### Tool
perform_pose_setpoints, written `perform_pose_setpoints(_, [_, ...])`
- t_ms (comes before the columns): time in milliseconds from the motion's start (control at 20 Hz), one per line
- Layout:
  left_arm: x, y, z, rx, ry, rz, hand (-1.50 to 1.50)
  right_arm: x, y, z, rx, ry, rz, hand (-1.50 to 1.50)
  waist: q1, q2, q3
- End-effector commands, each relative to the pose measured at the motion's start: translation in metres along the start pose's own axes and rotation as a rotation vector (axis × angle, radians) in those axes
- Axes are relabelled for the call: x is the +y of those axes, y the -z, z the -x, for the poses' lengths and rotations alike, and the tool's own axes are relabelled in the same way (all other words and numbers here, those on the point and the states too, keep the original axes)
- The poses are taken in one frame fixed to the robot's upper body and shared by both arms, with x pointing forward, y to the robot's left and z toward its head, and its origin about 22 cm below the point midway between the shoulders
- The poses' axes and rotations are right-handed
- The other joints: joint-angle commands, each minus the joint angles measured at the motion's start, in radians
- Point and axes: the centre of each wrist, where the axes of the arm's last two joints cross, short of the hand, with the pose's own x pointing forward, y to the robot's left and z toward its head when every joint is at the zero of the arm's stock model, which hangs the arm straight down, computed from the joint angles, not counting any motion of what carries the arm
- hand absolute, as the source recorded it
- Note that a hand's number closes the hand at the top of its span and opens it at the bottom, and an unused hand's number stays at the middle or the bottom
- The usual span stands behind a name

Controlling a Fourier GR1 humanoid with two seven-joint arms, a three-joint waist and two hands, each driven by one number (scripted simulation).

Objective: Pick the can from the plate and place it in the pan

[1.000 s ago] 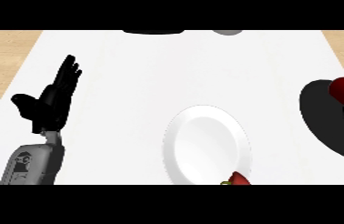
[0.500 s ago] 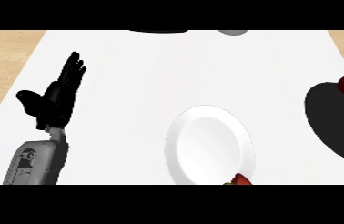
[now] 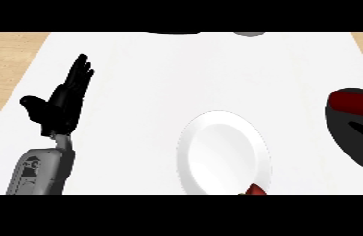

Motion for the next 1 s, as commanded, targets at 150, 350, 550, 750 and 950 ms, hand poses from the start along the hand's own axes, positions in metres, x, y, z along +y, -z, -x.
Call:
perform_pose_setpoints(150, [-0.005, -0.012, 0.002, -0.003, 0.011, 0.012, 0.0, 0.006, 0.0, 0.006, -0.052, 0.105, -0.026, -1.5, 0.0, -0.004, 0.0])
perform_pose_setpoints(350, [0.0, -0.012, 0.001, -0.001, -0.006, -0.011, 0.0, -0.013, -0.007, 0.018, -0.154, 0.257, 0.106, -1.5, -0.024, -0.011, 0.0])
perform_pose_setpoints(550, [0.017, -0.008, 0.008, 0.025, 0.002, -0.05, 0.0, -0.026, -0.034, 0.051, -0.169, 0.418, 0.16, -1.5, -0.051, -0.013, -0.002])
perform_pose_setpoints(750, [0.012, -0.01, 0.006, 0.023, -0.015, -0.06, 0.0, -0.067, -0.057, 0.073, -0.189, 0.544, 0.048, -1.5, -0.06, -0.02, -0.004])
perform_pose_setpoints(950, [0.029, -0.01, 0.015, 0.053, 0.009, -0.069, 0.0, -0.099, -0.092, 0.099, -0.234, 0.604, 0.012, -1.5, -0.072, -0.022, -0.006])
